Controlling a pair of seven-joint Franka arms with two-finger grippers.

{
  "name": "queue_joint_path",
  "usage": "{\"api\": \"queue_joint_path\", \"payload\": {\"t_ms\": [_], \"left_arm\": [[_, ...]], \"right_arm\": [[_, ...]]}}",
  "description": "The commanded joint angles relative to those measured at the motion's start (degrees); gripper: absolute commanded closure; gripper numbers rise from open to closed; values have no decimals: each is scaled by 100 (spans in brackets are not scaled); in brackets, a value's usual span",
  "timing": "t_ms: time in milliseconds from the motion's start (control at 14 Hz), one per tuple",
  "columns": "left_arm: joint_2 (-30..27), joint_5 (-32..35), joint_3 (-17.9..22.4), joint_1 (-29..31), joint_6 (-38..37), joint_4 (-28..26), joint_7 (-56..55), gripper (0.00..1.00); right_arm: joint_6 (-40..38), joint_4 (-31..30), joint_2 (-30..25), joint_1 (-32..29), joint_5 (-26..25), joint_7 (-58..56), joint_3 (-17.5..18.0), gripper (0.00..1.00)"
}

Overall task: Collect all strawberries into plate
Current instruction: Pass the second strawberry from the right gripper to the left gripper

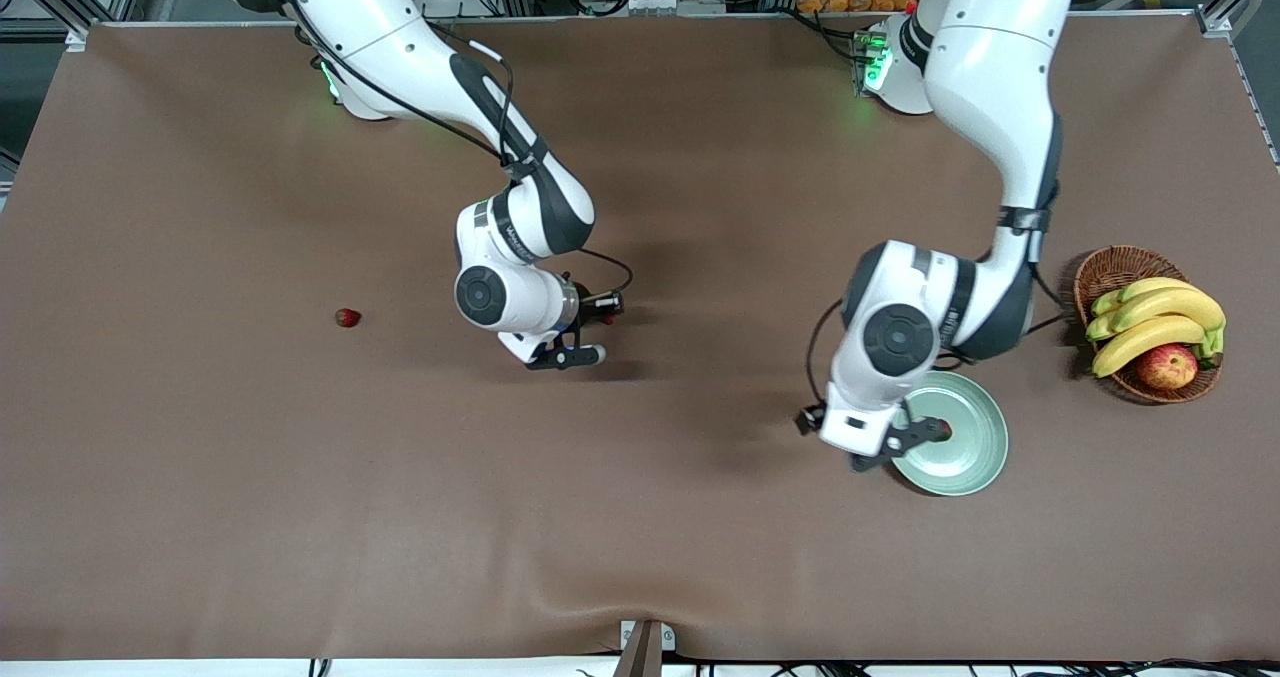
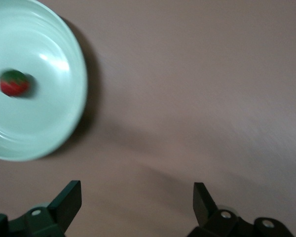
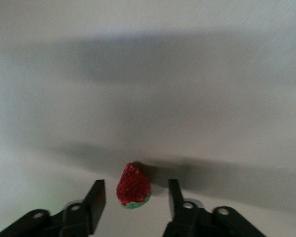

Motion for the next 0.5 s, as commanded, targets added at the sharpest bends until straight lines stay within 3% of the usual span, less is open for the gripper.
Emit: {"api": "queue_joint_path", "payload": {"t_ms": [0, 214, 427], "left_arm": [[-107, -84, -326, 43, -38, -62, -15, 0], [68, -76, -765, -79, 5, 96, -199, 0], [279, -67, -775, -675, 50, 316, -839, 0]], "right_arm": [[-99, 43, -212, -206, 65, -36, -202, 0], [-640, 8, -554, -661, -75, -89, -352, 0], [-1547, -1, -862, -1364, -733, -89, -431, 0]]}}
